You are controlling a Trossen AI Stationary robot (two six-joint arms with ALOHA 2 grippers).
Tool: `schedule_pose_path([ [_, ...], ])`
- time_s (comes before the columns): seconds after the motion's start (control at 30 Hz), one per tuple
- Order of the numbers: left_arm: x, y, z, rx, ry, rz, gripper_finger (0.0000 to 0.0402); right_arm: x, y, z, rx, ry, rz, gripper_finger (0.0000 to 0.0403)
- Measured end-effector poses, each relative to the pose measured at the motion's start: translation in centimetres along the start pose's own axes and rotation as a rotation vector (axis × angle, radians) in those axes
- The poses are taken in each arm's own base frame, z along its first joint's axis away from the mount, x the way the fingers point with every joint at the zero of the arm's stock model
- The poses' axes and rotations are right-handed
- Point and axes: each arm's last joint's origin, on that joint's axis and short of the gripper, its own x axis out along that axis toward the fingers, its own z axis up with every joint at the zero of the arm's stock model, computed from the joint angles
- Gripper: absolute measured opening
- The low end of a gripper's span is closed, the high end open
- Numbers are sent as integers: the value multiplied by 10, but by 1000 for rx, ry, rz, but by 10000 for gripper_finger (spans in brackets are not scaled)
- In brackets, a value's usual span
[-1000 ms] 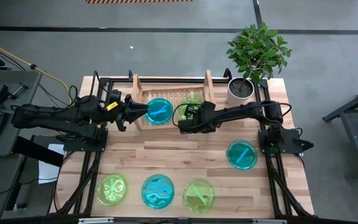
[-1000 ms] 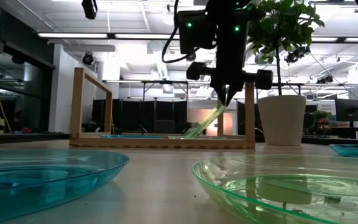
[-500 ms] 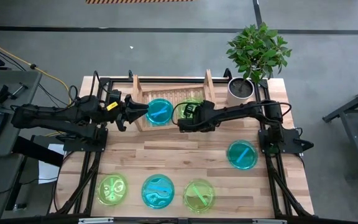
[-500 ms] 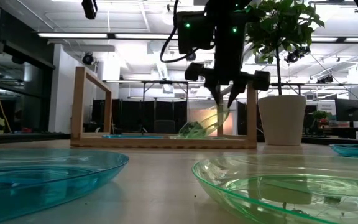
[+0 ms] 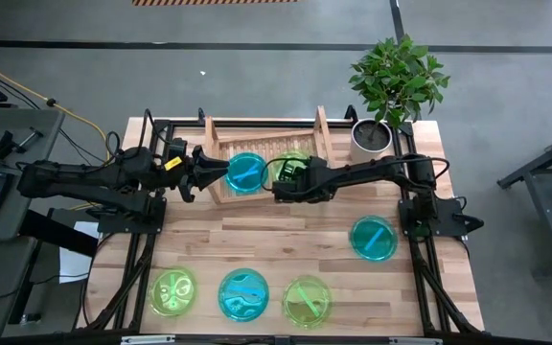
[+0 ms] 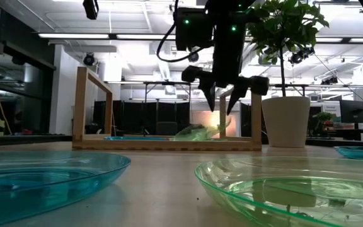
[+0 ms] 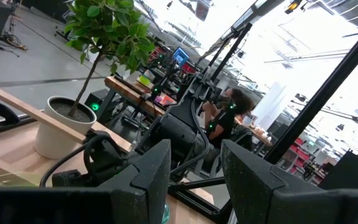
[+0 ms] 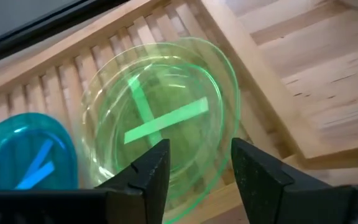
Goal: Place and stack plates onto a shelf
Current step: Stack the top transparent green plate on top of the transparent green plate on the shelf, then adjust the shelf
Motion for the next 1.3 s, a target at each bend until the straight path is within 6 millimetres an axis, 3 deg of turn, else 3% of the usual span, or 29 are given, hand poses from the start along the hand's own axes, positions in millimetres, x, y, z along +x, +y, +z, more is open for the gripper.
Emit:
schedule_pose_path([
  [0.37,0,0,0,0,0,0,131,5,3,5,45,-1,4,154],
  [0.67,0,0,-1,1,7,5,131,-11,-3,-15,-435,167,19,149],
  [0.77,0,1,-1,1,8,6,131,-23,-12,-29,-583,194,30,117],
  [0.9,0,1,-1,1,4,11,131,-34,-30,-41,-679,170,-16,23],
  [1.0,0,1,-1,1,4,11,131,-29,-38,-46,-657,202,38,15],
  [1.17,0,1,-1,2,6,13,131,-4,-41,-43,-479,238,188,4],
  [1.3,0,1,-1,2,7,14,131,5,-43,-26,-410,213,116,1],
])
